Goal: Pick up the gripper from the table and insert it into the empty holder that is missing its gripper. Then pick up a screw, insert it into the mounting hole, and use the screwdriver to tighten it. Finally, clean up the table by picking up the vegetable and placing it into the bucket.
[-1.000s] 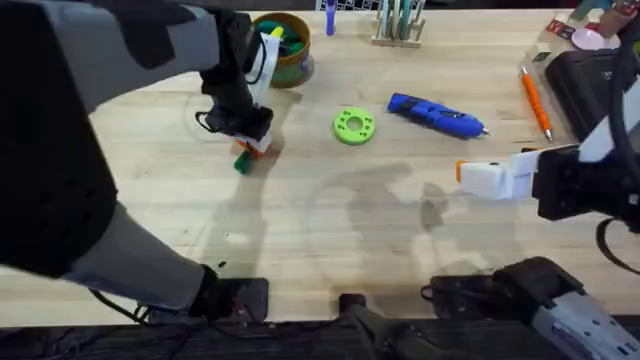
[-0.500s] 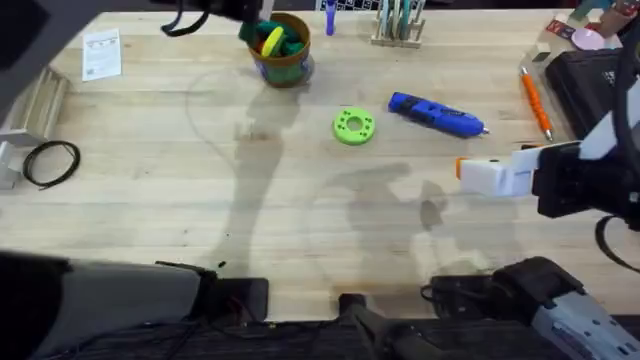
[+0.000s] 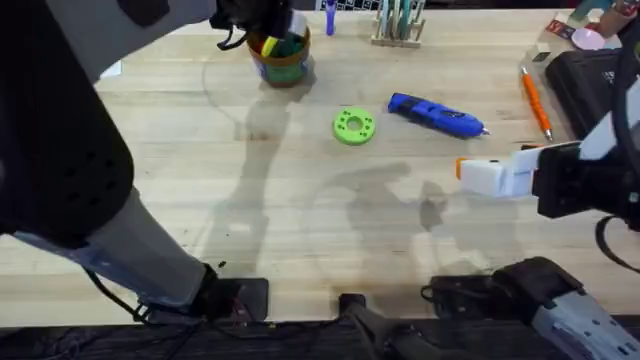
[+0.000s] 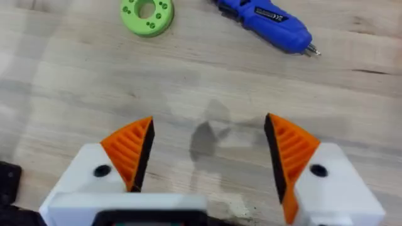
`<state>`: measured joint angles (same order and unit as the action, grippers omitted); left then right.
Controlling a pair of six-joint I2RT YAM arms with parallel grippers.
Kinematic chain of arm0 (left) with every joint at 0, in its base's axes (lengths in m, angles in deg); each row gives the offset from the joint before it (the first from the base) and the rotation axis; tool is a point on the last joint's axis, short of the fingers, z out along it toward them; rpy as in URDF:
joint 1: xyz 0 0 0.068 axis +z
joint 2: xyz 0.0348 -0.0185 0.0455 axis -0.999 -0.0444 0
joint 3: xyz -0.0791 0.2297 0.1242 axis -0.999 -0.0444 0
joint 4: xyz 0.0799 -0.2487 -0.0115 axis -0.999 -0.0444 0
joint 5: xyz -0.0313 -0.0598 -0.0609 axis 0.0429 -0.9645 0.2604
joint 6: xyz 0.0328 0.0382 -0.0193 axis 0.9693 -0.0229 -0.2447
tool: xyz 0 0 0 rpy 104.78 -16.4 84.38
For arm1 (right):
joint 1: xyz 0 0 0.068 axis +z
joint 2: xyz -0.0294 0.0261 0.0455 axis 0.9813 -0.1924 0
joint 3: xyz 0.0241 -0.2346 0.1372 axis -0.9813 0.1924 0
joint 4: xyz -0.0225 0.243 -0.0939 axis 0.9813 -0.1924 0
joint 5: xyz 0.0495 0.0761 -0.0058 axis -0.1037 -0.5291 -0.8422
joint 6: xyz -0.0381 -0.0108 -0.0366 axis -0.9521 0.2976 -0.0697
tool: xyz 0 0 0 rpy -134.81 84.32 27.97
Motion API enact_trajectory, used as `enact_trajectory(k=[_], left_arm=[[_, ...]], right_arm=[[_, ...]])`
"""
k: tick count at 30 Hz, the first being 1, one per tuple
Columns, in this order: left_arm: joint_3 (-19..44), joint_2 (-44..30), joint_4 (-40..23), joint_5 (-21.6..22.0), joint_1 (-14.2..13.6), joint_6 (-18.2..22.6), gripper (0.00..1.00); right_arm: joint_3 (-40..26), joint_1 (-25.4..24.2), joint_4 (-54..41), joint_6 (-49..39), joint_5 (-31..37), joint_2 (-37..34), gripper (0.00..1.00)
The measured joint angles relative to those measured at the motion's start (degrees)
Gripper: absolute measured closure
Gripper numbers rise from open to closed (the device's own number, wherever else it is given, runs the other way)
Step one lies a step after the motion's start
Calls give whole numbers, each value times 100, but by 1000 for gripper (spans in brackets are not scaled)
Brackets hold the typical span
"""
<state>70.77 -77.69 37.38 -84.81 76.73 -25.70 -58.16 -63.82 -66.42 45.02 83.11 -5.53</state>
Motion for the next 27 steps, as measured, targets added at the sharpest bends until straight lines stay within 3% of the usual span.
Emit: enact_trajectory(k=[3, 4, 10, 16, 19, 22, 27], left_arm=[[0, 129, 37, -20, 0, -12, 86], [0, 198, 32, -33, 0, -20, 35], [0, 1021, -740, -124, 0, -24, 15], [2, 2222, -2695, -112, 0, -22, 13], [-44, 2653, -3365, 77, 0, -20, 13], [-541, 3109, -3565, 226, 5, -73, 13], [-1958, 3969, -3513, 335, 4, -384, 12]], right_arm=[[0, 0, 0, 0, 0, -2, 10], [2, 0, -2, 0, 0, 0, 10], [2, 0, -2, 0, 0, -2, 10], [2, 0, 1, 0, 0, 0, 9], [2, 0, 35, 0, 0, -2, 10], [2, 0, 66, 0, 0, 0, 10], [2, 0, 66, 0, -2, 0, 10]])
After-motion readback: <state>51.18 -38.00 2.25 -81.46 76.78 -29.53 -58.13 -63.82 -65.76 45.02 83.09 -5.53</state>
